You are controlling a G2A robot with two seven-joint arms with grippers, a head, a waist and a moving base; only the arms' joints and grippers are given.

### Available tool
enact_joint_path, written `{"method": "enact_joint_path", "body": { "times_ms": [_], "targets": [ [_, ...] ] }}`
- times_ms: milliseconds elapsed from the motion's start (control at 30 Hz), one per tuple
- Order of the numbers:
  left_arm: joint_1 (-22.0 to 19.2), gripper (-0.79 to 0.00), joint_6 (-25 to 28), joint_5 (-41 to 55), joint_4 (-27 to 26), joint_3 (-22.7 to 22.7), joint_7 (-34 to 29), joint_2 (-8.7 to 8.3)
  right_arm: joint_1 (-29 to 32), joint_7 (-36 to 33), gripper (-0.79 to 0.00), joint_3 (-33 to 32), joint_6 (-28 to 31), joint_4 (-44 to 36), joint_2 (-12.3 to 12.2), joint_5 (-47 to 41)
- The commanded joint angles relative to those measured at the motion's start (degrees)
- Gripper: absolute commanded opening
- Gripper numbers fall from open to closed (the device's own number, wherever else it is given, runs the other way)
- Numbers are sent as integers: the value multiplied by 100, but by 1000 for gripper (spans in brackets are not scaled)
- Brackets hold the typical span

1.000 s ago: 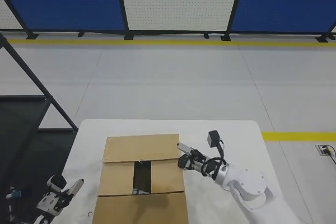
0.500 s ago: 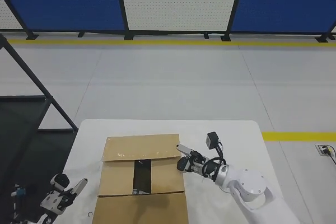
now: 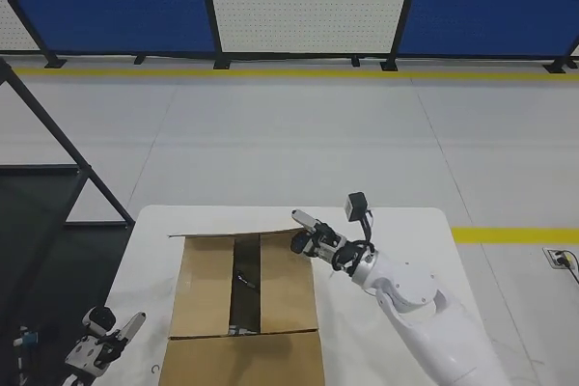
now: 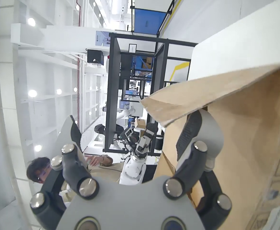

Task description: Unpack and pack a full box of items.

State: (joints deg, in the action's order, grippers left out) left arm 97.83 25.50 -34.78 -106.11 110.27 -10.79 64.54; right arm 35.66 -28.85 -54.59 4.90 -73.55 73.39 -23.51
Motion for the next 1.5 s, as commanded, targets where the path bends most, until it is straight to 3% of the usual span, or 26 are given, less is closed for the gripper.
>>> {"method": "enact_joint_path", "body": {
  "times_ms": [0, 433, 600, 767, 967, 1467],
  "targets": [
    [-2, 0, 0, -1, -1, -1, -1, 0, -18, 12, 0, 8, -16, 24, 3, 50],
    [-4, 0, -13, -1, -2, -4, 3, 1, 201, 178, 0, -55, 95, -178, 14, -75],
    [21, 0, 53, -61, -98, -31, 90, 5, -74, 472, 0, 235, 197, -84, 191, -162],
    [104, 0, 87, -85, -111, 24, 155, 9, -636, 1030, 0, 534, 379, 613, 447, -211],
    [230, 0, 69, -60, -73, 80, 273, 22, -1275, 1529, 0, 854, 130, 1588, 760, -231],
    [319, 0, 18, -26, -90, 122, 361, 40, -2154, 1532, 0, 1622, -482, 3546, 1513, 17]
  ]
}}
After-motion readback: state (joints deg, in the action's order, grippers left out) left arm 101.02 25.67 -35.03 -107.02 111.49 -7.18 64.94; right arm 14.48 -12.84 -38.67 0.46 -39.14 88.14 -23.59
